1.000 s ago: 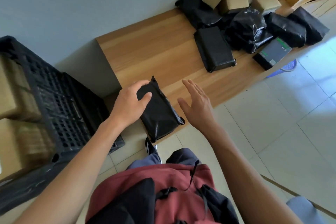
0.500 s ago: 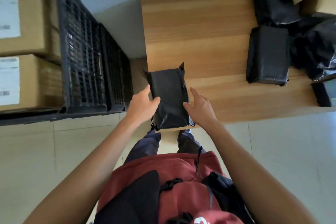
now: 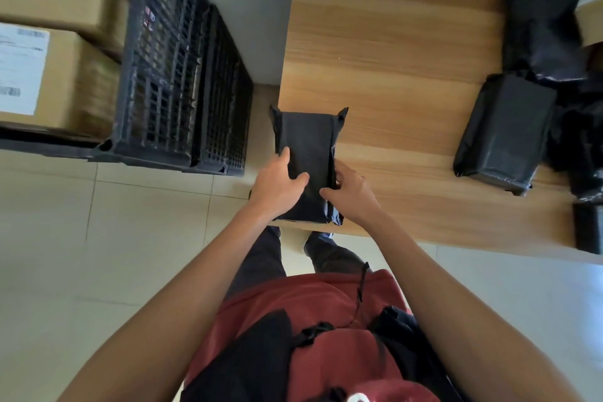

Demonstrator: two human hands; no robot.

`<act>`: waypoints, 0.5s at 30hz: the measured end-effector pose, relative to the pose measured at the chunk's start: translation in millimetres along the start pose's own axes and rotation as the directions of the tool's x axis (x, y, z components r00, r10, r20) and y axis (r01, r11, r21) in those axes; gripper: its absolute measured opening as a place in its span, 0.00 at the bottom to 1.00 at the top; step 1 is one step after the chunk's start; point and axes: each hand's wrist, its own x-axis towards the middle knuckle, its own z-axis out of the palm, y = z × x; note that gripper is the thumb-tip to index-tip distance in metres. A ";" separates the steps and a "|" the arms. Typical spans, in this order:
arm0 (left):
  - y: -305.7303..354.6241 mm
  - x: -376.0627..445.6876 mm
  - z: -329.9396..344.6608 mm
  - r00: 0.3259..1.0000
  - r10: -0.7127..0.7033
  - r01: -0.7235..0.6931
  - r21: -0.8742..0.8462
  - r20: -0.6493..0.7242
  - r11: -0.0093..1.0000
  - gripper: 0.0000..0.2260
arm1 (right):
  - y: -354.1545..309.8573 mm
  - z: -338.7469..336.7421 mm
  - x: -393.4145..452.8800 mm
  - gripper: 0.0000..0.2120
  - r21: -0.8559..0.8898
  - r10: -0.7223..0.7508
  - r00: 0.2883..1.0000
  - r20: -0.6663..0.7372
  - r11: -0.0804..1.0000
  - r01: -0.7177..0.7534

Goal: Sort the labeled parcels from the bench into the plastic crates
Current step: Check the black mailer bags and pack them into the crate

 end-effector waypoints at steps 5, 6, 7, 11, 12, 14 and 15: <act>17.5 -0.5 0.1 0.997 0.037 -0.044 -0.097 -0.068 0.994 0.36 | -12.2 -20.7 -10.7 0.34 0.114 -0.002 0.999 -0.044 0.993 0.007; 21.9 -0.1 -2.4 0.994 0.049 -0.060 -0.124 -0.093 0.990 0.37 | -16.2 -26.2 -13.1 0.35 0.139 -0.011 0.998 -0.066 0.990 0.020; 27.3 -0.5 -5.9 0.991 0.059 -0.076 -0.150 -0.117 0.986 0.38 | -20.3 -31.7 -15.2 0.37 0.164 -0.027 0.995 -0.092 0.985 0.042; 58.5 -8.5 -26.3 0.973 0.098 -0.150 -0.252 -0.208 0.956 0.42 | -42.5 -57.1 -29.4 0.40 0.249 -0.156 0.974 -0.165 0.949 0.194; 67.6 -11.1 -32.0 0.971 0.104 -0.164 -0.275 -0.217 0.947 0.43 | -49.7 -64.5 -33.4 0.40 0.258 -0.194 0.965 -0.178 0.937 0.236; 86.1 -16.8 -42.9 0.970 0.122 -0.186 -0.321 -0.210 0.928 0.48 | -64.8 -79.0 -40.5 0.40 0.256 -0.273 0.941 -0.200 0.912 0.319; 95.2 -19.8 -47.8 0.968 0.138 -0.205 -0.338 -0.211 0.918 0.50 | -73.0 -86.1 -45.0 0.40 0.250 -0.310 0.927 -0.211 0.900 0.358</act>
